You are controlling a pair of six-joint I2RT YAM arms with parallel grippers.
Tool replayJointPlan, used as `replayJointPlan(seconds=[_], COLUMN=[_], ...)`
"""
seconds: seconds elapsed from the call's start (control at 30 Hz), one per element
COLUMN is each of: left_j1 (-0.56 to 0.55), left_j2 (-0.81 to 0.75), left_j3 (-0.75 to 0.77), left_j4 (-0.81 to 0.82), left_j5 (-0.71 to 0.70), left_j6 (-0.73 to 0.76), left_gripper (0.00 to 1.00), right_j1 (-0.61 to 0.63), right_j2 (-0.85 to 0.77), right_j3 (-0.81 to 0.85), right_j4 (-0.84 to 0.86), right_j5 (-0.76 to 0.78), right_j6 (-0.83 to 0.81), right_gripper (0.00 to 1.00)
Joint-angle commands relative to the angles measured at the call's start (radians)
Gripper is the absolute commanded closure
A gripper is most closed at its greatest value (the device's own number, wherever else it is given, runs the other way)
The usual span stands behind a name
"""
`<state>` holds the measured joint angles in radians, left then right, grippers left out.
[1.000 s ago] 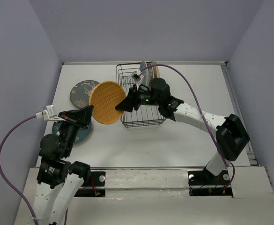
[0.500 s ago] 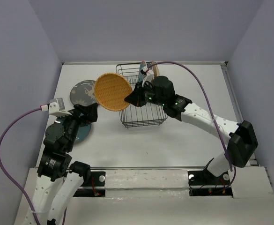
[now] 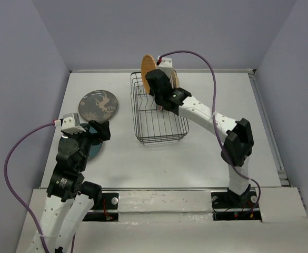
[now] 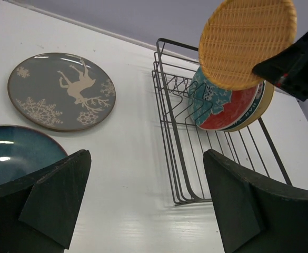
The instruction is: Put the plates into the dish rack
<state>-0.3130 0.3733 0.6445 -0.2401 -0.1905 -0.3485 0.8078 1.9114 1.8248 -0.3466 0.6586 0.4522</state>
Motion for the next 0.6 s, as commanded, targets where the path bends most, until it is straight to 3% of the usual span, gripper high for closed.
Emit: replayJointPlan(seconds=[0.0, 0.3, 0.57], left_j1=[-0.006, -0.072, -0.080], left_j2=[-0.014, -0.033, -0.040], left_j3=[-0.003, -0.008, -0.009], left_j4=[0.059, 0.053, 0.051], left_j5=[0.025, 0.016, 0.011], left_j6=[0.032, 0.026, 0.025], left_gripper=[0.01, 0.01, 0.01], right_j1=[0.016, 0.016, 0.016], right_j2=[0.095, 0.172, 0.212], right_j3=[0.128, 0.191, 0.133], right_j4=[-0.060, -0.084, -0.098], right_j5=[0.286, 0.357, 0.279], right_j6=[0.036, 0.045, 0.100], right_gripper=[0.93, 0.93, 0.93])
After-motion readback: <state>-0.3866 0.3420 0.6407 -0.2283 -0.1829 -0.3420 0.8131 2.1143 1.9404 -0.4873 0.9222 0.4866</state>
